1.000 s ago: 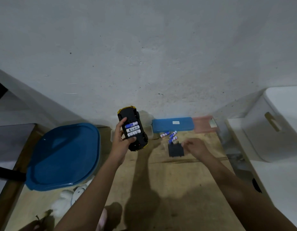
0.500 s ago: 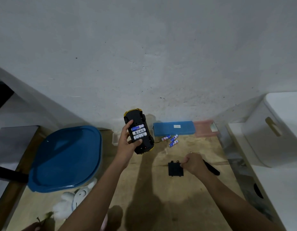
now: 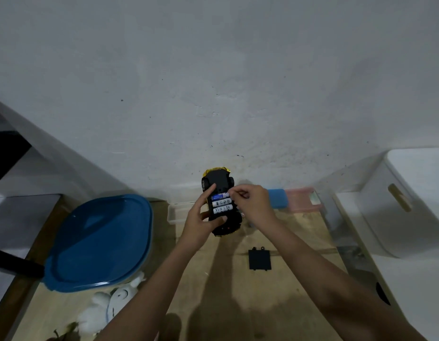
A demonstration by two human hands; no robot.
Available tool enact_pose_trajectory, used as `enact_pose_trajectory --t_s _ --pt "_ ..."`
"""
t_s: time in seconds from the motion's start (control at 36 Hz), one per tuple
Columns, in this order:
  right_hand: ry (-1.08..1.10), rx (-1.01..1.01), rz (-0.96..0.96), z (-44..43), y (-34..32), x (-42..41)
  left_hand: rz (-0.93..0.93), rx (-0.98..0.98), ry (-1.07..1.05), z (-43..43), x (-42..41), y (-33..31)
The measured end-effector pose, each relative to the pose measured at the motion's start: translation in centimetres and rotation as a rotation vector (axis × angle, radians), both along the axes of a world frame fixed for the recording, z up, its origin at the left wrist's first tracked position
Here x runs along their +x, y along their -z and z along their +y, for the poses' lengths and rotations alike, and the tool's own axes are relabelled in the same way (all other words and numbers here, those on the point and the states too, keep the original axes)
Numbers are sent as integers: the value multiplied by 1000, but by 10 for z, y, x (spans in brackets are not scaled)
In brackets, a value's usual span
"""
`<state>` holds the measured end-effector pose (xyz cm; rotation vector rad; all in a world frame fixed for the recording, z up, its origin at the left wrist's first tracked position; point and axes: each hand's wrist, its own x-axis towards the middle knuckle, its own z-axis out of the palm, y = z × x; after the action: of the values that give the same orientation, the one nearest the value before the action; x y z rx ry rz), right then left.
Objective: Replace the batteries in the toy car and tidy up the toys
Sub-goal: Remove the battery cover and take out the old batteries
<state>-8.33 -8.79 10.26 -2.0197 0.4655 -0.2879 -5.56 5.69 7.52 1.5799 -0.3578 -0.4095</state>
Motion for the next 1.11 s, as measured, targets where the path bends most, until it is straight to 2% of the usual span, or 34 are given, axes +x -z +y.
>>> enact_pose_trajectory --t_s 0.31,0.5,0.78,0.97,1.11 --pt "179 -72 -53 15 -1 -2 -118 33 -48 -5 -7 6" --pt "263 -33 -22 18 -1 -3 -221 103 -72 -12 -13 10" --pt "250 56 31 18 -1 -4 -227 126 -77 -10 -14 9" --pt "240 -15 -53 16 -8 -5 -224 107 -107 -10 -14 5" --pt "240 -8 -45 15 -10 -4 -216 95 -102 -12 -15 2"
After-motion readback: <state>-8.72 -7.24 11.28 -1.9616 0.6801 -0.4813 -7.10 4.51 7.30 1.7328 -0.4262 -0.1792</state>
